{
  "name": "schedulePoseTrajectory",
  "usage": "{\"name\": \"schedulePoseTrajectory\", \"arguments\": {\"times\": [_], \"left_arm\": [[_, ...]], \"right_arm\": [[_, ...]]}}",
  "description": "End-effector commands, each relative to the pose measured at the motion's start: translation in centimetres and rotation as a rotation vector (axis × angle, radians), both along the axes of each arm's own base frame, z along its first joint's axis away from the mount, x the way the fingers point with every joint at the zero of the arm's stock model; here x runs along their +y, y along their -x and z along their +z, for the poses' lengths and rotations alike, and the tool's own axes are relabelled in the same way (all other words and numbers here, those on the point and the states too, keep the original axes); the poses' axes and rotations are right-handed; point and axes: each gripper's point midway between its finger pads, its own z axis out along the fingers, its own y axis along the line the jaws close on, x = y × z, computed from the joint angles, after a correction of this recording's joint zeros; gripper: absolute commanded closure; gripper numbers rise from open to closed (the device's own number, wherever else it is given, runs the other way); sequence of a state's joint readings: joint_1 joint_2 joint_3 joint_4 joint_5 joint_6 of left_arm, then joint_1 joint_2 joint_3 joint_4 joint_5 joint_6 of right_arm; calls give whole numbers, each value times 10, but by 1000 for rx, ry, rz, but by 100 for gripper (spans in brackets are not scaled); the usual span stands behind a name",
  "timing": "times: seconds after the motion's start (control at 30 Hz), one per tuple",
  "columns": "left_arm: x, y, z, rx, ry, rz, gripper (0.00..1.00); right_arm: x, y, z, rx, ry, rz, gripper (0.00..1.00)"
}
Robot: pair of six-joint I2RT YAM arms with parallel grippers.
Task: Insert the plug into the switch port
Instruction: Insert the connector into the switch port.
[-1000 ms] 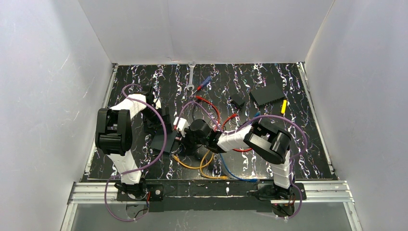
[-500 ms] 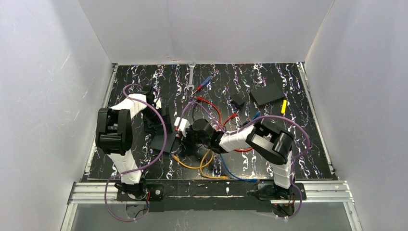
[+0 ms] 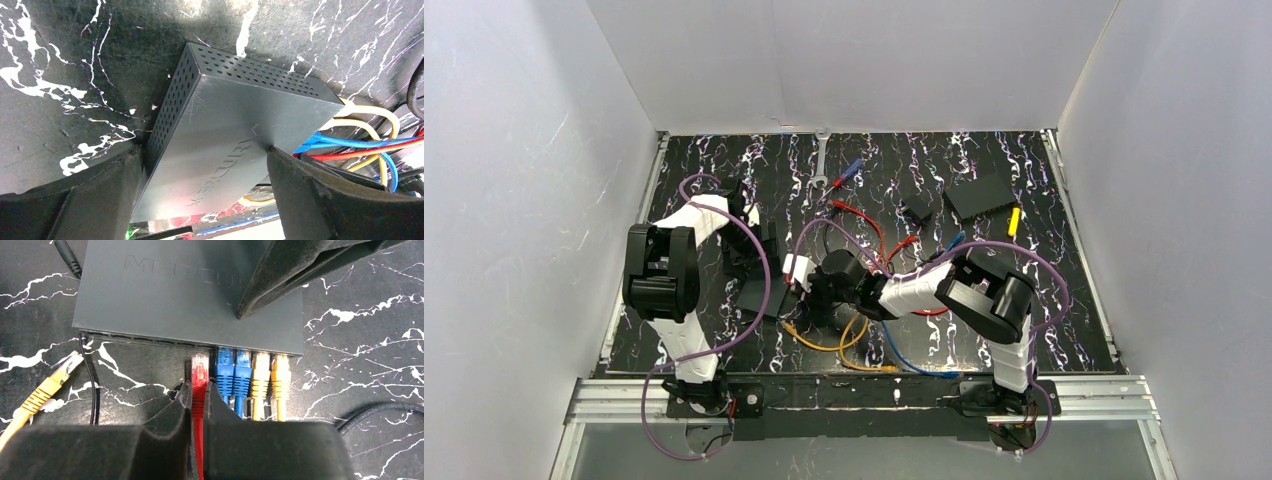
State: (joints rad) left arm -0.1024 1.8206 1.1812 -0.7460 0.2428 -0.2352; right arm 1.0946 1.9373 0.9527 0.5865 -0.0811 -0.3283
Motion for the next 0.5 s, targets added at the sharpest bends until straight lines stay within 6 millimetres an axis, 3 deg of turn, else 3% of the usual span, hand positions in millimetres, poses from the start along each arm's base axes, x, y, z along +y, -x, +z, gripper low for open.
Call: {"name": "schedulePoseTrajectory", "arguments": {"times": [0.0, 0.47], "left_arm": [[5, 14, -13, 66, -61, -30, 11], [3, 14, -13, 67, -56, -35, 11]], "right_arm": [[11, -4, 16, -48, -22, 1, 99], [20, -7, 13, -81, -22, -22, 99]]}}
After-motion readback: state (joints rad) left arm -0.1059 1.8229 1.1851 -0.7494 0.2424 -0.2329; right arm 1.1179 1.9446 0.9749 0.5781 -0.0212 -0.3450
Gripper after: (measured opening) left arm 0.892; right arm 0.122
